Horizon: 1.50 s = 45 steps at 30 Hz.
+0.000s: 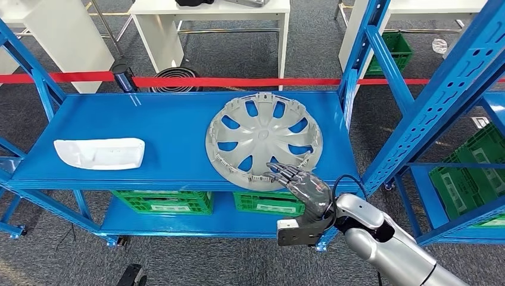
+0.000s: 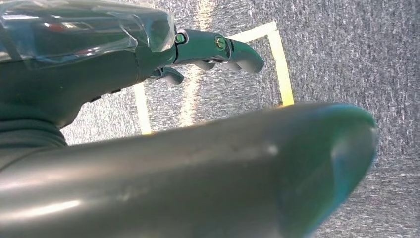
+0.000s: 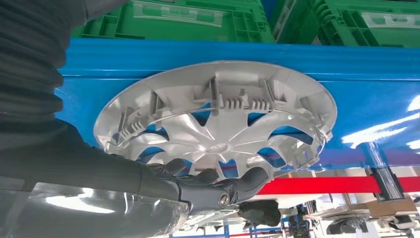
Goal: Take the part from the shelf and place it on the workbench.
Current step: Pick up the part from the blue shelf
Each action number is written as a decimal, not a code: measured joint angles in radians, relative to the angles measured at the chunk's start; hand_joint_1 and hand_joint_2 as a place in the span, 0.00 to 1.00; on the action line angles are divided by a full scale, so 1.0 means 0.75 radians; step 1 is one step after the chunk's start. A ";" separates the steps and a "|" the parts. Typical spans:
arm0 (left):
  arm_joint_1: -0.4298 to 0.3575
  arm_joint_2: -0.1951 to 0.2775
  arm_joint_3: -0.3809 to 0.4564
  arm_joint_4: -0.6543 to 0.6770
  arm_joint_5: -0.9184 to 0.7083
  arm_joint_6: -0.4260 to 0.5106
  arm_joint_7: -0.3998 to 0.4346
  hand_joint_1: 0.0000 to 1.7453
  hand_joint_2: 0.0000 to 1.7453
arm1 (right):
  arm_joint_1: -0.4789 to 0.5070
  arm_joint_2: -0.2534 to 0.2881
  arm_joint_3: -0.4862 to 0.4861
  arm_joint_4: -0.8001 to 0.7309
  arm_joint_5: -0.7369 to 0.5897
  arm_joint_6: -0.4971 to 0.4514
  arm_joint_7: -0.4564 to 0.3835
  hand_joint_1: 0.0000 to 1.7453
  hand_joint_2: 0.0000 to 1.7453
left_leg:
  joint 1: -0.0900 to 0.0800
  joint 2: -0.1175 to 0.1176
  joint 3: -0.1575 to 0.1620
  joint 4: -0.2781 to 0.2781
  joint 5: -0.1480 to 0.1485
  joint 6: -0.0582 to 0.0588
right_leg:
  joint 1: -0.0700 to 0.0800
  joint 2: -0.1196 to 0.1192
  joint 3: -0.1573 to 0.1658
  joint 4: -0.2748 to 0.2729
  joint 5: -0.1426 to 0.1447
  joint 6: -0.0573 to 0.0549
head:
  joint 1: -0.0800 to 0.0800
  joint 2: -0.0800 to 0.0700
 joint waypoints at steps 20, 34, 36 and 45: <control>-0.012 -0.004 -0.062 -0.007 0.034 0.000 0.013 0.00 0.00 | -0.027 0.221 0.015 0.158 -0.010 -0.126 0.087 0.00 1.00 | -0.017 -0.001 0.141 -0.295 0.104 0.026 | 0.007 -0.006 -0.011 -0.002 0.006 0.028 | 0.003 0.000; -0.017 0.001 -0.096 -0.007 0.049 0.008 0.024 0.00 0.00 | -0.024 0.316 -0.004 0.177 0.003 -0.121 0.085 0.00 1.00 | -0.001 -0.001 0.136 -0.257 0.086 -0.002 | 0.002 0.002 -0.006 -0.007 0.013 0.002 | -0.003 0.000; -0.019 0.002 -0.098 -0.007 0.053 0.009 0.025 0.00 0.00 | -0.026 0.321 -0.003 0.181 0.003 -0.117 0.081 0.00 1.00 | -0.008 -0.001 0.153 -0.291 0.085 0.007 | 0.006 0.002 -0.013 -0.009 0.018 0.011 | -0.002 0.000; -0.020 0.002 -0.109 -0.010 0.079 0.015 0.025 0.00 0.00 | -0.037 0.327 0.030 0.232 0.008 -0.083 0.063 0.00 1.00 | -0.003 -0.001 0.154 -0.319 0.112 0.052 | 0.003 -0.001 -0.201 0.375 -0.130 0.030 | 0.001 0.000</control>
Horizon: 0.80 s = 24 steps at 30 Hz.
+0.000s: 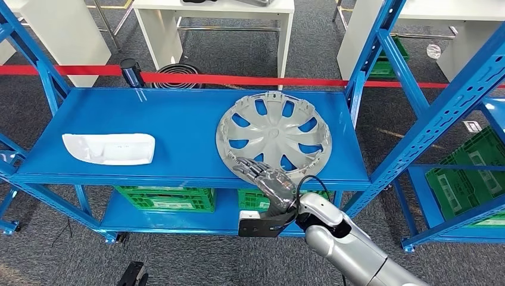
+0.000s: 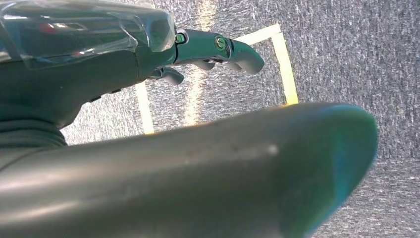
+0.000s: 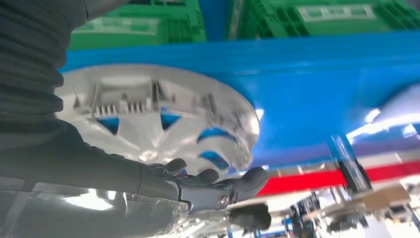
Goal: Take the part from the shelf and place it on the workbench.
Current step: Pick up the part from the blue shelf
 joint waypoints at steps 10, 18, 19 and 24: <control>0.003 0.005 -0.027 -0.002 0.040 0.005 -0.014 0.00 0.00 | -0.030 0.005 0.048 0.061 0.036 0.036 -0.002 0.00 1.00 | -0.002 -0.003 -0.045 0.095 -0.063 -0.050 | -0.004 -0.005 0.196 -0.384 0.138 -0.027 | -0.006 0.000; 0.009 0.012 -0.048 -0.003 0.064 0.008 -0.017 0.00 0.00 | -0.061 0.008 0.087 0.137 0.057 0.043 -0.002 0.00 1.00 | 0.007 0.000 -0.091 0.174 -0.045 -0.061 | -0.004 0.000 0.204 -0.383 0.135 -0.030 | -0.010 0.000; 0.008 0.014 -0.050 -0.003 0.065 0.008 -0.018 0.00 0.00 | -0.068 0.009 0.090 0.145 0.060 0.043 -0.002 0.00 1.00 | 0.004 0.000 -0.053 0.097 -0.020 -0.056 | -0.001 0.002 0.203 -0.383 0.135 -0.027 | -0.009 0.000; 0.011 0.018 -0.061 -0.004 0.081 0.007 -0.024 0.00 0.00 | -0.087 0.009 0.092 0.192 0.067 0.033 0.001 0.00 1.00 | 0.000 0.000 -0.019 0.021 -0.003 -0.020 | 0.002 0.002 0.184 -0.370 0.128 -0.002 | -0.007 0.000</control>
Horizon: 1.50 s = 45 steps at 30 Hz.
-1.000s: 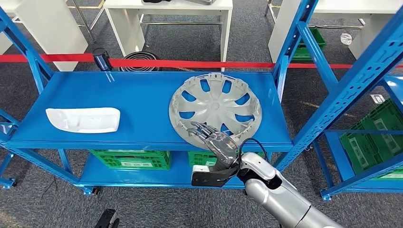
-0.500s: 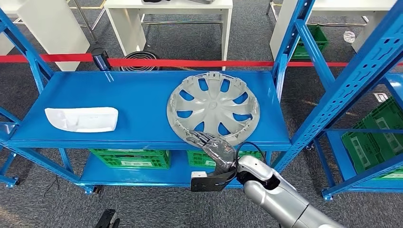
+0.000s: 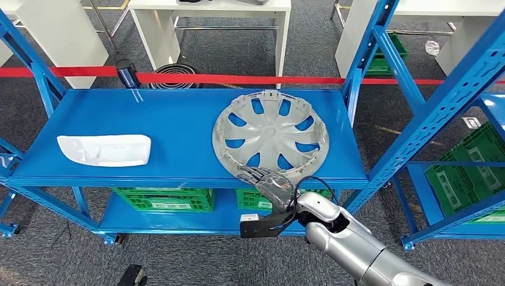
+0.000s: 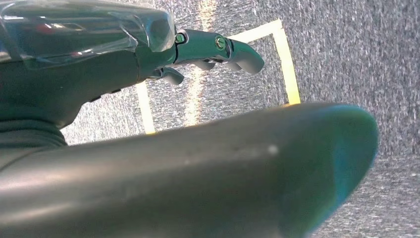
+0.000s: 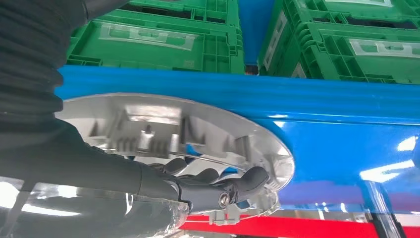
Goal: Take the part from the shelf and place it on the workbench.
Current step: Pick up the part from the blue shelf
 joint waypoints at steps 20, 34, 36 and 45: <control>0.020 -0.013 -0.061 0.000 0.031 0.001 -0.014 0.00 0.00 | -0.019 0.021 -0.013 0.067 0.088 -0.086 0.031 0.00 1.00 | 0.008 -0.001 -0.184 0.380 -0.178 -0.049 | -0.005 -0.003 0.020 -0.024 0.013 -0.033 | 0.000 0.000; 0.013 -0.002 -0.100 -0.001 0.064 0.002 -0.012 0.00 0.00 | -0.102 0.064 -0.087 0.195 0.194 -0.114 0.116 0.00 1.00 | 0.006 0.002 -0.001 -0.012 0.014 0.019 | -0.001 0.001 -0.128 0.265 -0.116 -0.005 | 0.008 0.000; 0.013 -0.001 -0.101 -0.001 0.066 0.000 -0.011 0.00 0.00 | -0.103 0.065 -0.089 0.216 0.201 -0.113 0.118 0.00 1.00 | 0.002 0.000 -0.002 -0.012 0.014 0.022 | -0.001 0.001 -0.186 0.386 -0.146 -0.001 | 0.008 0.000; 0.013 0.005 -0.109 0.000 0.107 -0.004 -0.009 0.00 0.00 | -0.169 0.093 -0.091 0.353 0.279 -0.066 0.162 0.00 1.00 | -0.011 -0.003 -0.016 0.020 -0.001 -0.012 | 0.002 -0.004 0.013 -0.020 0.015 -0.018 | 0.005 0.000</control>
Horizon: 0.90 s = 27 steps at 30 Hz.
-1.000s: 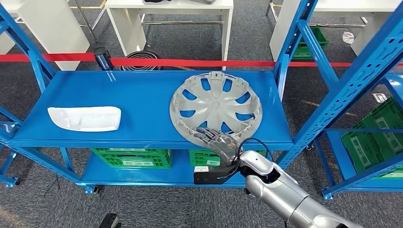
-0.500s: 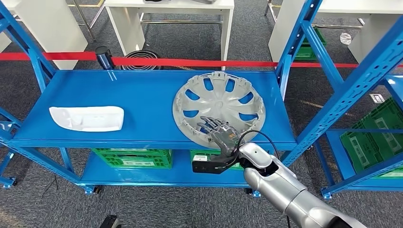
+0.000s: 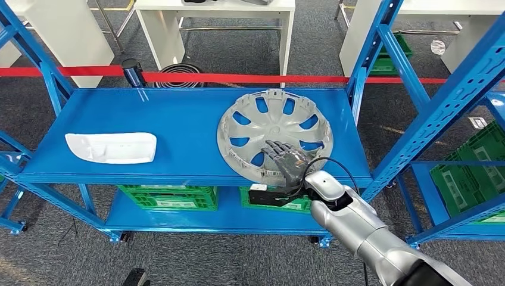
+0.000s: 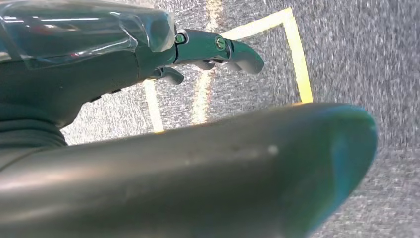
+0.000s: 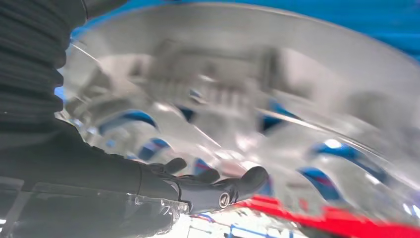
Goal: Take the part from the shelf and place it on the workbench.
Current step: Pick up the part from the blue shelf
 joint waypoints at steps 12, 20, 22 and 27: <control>-0.005 0.015 -0.012 0.001 0.017 0.003 -0.003 0.00 0.00 | -0.043 0.039 0.002 0.109 0.014 0.008 0.008 0.00 1.00 | 0.019 0.003 0.009 0.000 -0.001 -0.023 | 0.000 0.008 0.004 -0.002 0.000 -0.004 | -0.009 0.000; -0.009 0.016 -0.013 0.001 0.018 0.003 -0.004 0.00 0.00 | -0.051 0.041 0.004 0.135 0.015 0.009 0.008 0.00 1.00 | 0.013 0.004 0.015 -0.034 0.016 0.034 | -0.004 0.005 -0.172 0.327 -0.132 0.014 | -0.004 0.000; -0.009 0.016 -0.013 0.001 0.021 0.003 -0.004 0.00 0.00 | -0.047 0.041 0.004 0.142 0.015 0.013 0.008 0.00 1.00 | 0.011 0.002 0.015 -0.033 0.016 0.036 | -0.004 0.005 -0.205 0.393 -0.139 0.024 | -0.003 0.000; -0.010 0.016 -0.013 0.001 0.028 0.007 -0.008 0.00 0.00 | -0.054 0.043 0.002 0.148 0.014 0.026 0.007 0.00 1.00 | 0.001 -0.002 0.012 -0.021 0.011 0.022 | 0.003 0.002 -0.015 0.012 0.001 0.026 | -0.004 0.000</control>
